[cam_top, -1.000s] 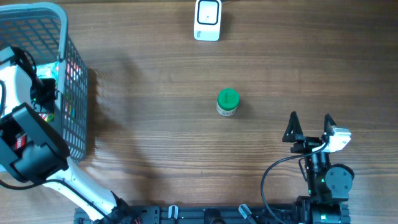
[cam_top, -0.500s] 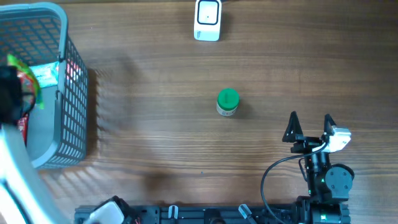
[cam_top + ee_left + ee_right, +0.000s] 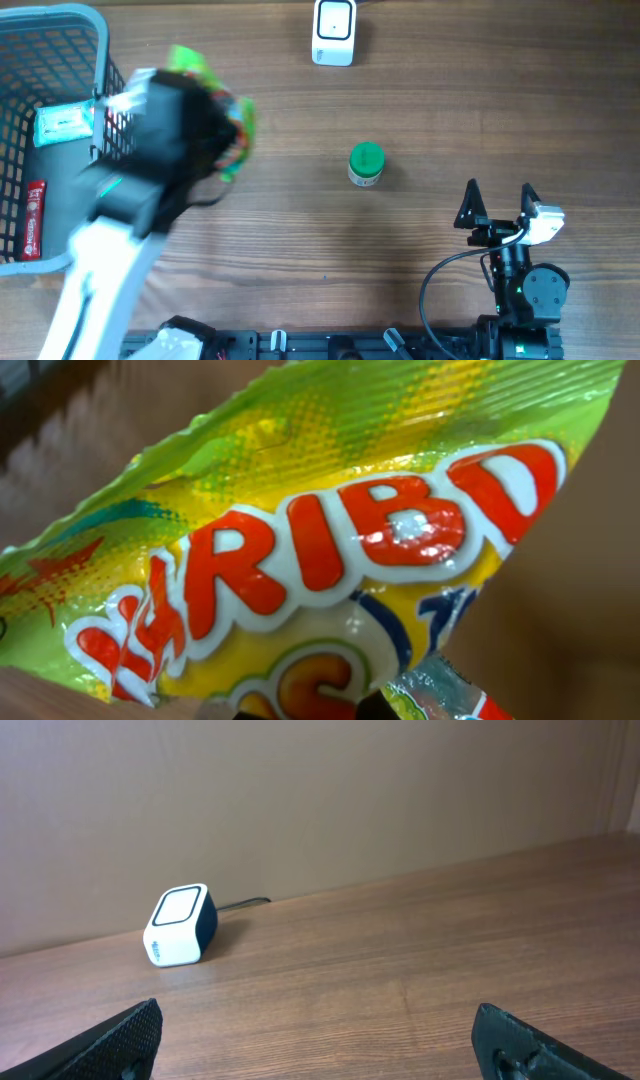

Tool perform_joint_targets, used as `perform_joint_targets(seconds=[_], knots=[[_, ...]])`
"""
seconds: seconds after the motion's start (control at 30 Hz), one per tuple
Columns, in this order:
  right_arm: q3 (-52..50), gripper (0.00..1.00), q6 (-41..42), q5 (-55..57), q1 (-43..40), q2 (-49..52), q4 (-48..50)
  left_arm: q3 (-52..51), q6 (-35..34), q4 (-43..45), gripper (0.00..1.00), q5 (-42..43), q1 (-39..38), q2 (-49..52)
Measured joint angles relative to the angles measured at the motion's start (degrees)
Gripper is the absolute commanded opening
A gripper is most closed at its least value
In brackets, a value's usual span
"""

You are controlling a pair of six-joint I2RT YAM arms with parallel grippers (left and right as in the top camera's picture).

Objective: Scan the item barcode
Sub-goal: 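Place the Haribo bag on the table left of the bottle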

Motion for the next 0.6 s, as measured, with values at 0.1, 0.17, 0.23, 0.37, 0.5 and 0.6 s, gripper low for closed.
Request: perform_joint_targets(seconds=[0.1, 0.17, 0.23, 0.37, 0.5, 0.6], knots=[[0.0, 1.0, 0.0, 0.0, 0.0, 0.0, 0.0, -2.2, 0.0, 0.4, 0.04, -3.6, -7.5, 13.5], [0.0, 1.0, 0.0, 0.0, 0.0, 0.0, 0.0, -2.2, 0.0, 2.1, 0.04, -4.7, -9.9, 19.6], [0.0, 1.0, 0.0, 0.0, 0.0, 0.0, 0.0, -2.1, 0.0, 4.3, 0.04, -5.4, -11.3, 26.6], [0.0, 1.0, 0.0, 0.0, 0.0, 0.0, 0.0, -2.1, 0.0, 8.2, 0.04, -1.3, -11.4, 37.9], [0.0, 1.0, 0.0, 0.0, 0.0, 0.0, 0.0, -2.1, 0.0, 10.5, 0.22, 3.0, -12.5, 41.8], [0.0, 1.0, 0.0, 0.0, 0.0, 0.0, 0.0, -2.1, 0.1, 10.7, 0.6, 4.5, -13.8, 41.6]])
